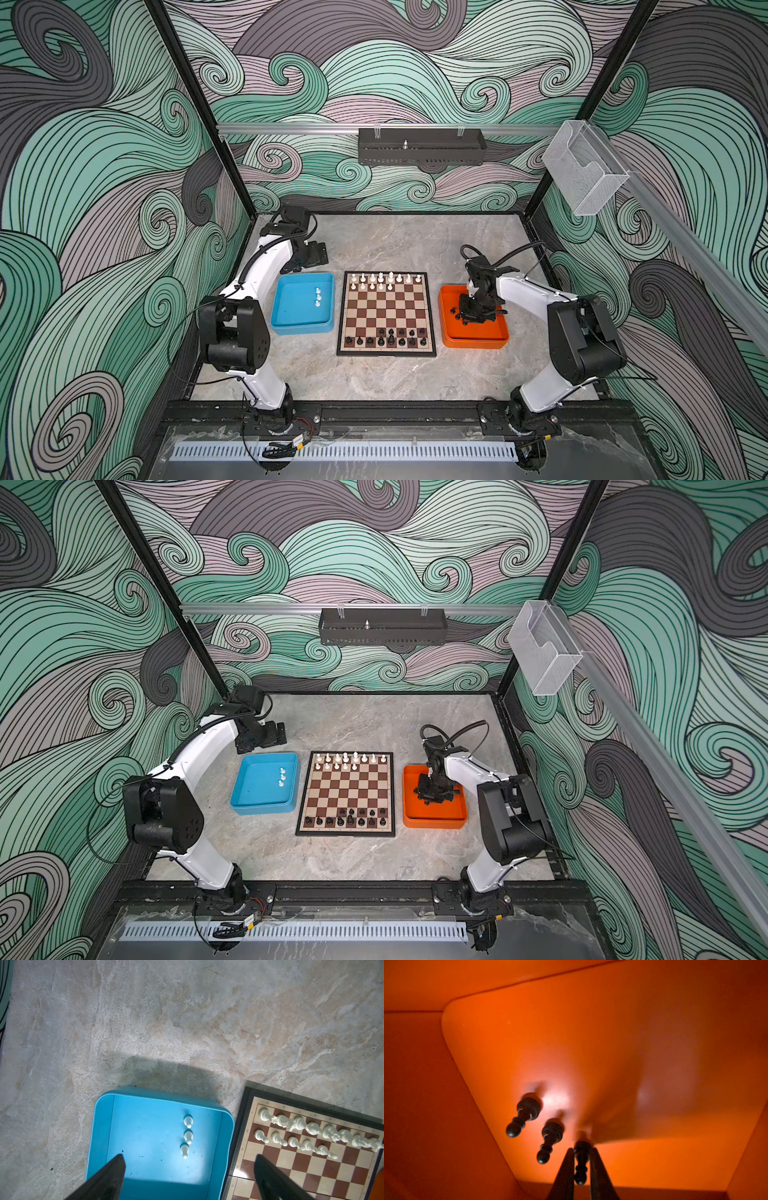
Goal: Set up the chess pieces on the board
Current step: 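Lower the right gripper around a black pawn and close on it, then carry the black pawn with the right gripper over the board's near rank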
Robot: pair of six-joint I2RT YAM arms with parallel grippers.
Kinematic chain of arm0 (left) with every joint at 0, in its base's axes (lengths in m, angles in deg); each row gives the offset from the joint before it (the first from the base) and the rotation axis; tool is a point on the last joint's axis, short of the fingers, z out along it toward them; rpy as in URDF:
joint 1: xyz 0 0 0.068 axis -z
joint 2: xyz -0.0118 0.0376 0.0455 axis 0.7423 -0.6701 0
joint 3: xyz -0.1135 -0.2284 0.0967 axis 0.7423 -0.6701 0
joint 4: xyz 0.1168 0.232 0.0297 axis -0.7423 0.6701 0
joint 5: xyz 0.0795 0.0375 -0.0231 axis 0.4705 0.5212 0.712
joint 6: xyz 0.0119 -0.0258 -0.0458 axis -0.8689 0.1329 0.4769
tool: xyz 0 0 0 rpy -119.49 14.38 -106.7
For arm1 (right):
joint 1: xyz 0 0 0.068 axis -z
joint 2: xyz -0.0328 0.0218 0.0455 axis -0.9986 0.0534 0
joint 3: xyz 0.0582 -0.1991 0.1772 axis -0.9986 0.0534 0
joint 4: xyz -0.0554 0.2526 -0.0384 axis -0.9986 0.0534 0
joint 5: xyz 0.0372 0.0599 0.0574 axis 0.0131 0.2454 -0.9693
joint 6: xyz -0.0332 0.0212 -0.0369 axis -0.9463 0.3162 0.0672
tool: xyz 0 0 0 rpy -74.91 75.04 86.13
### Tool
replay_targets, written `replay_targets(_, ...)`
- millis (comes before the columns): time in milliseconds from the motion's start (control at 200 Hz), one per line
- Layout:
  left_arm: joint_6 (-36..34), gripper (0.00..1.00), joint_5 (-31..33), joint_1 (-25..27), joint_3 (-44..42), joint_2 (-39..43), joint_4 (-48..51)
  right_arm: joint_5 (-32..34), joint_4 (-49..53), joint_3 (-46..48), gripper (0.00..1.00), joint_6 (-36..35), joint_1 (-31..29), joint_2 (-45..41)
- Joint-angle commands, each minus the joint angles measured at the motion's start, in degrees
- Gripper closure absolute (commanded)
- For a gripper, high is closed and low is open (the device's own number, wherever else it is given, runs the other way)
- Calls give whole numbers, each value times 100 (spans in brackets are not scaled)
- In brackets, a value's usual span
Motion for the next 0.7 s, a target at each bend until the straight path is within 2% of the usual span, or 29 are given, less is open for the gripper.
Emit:
replay_targets(0, -24, 1, -31, -42, 4, -12, 50, -15, 48, -87, 89, 26, -47, 90)
replay_targets(696, -8, 1, -49, -42, 0, -10, 47, 216, 904, -808, 91, -250, -231, -565)
